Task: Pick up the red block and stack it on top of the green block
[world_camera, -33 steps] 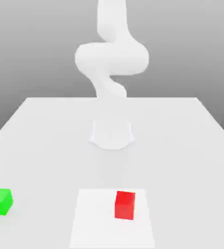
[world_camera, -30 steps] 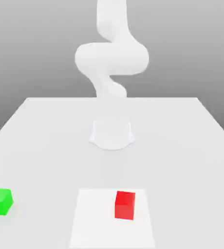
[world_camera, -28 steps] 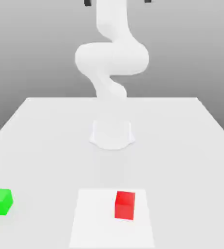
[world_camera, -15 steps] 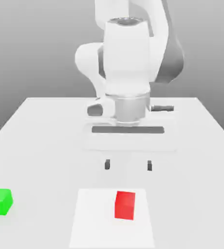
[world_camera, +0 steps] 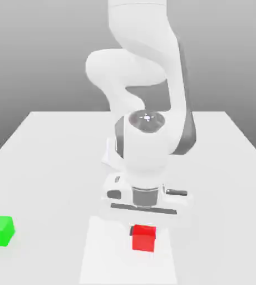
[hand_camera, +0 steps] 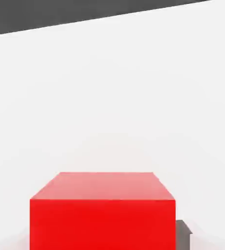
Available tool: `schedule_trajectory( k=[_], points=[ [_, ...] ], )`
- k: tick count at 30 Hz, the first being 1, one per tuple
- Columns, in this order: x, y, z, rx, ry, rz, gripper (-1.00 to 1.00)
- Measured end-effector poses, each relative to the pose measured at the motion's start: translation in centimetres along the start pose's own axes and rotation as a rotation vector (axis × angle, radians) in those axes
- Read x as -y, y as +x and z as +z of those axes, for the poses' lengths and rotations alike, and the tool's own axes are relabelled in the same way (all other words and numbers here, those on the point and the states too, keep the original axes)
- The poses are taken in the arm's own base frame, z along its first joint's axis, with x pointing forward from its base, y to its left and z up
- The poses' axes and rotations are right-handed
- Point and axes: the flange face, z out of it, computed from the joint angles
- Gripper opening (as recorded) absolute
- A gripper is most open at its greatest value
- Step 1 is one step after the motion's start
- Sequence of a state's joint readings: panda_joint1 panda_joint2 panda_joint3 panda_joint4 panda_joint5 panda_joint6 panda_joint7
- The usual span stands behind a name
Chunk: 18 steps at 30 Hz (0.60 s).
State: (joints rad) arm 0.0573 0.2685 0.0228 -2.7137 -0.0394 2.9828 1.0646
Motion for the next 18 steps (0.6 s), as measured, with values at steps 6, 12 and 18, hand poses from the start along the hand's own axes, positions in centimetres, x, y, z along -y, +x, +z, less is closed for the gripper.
schedule_trajectory(
  k=[6, 12, 18],
  points=[
    [0.1, 0.1, -4.9, -0.001, 0.000, -0.001, -1.00],
    [-5.5, 11.1, -7.5, 0.008, -0.002, 0.239, -1.00],
    [-16.6, 22.8, -9.3, 0.007, -0.001, 0.506, -1.00]
  ],
)
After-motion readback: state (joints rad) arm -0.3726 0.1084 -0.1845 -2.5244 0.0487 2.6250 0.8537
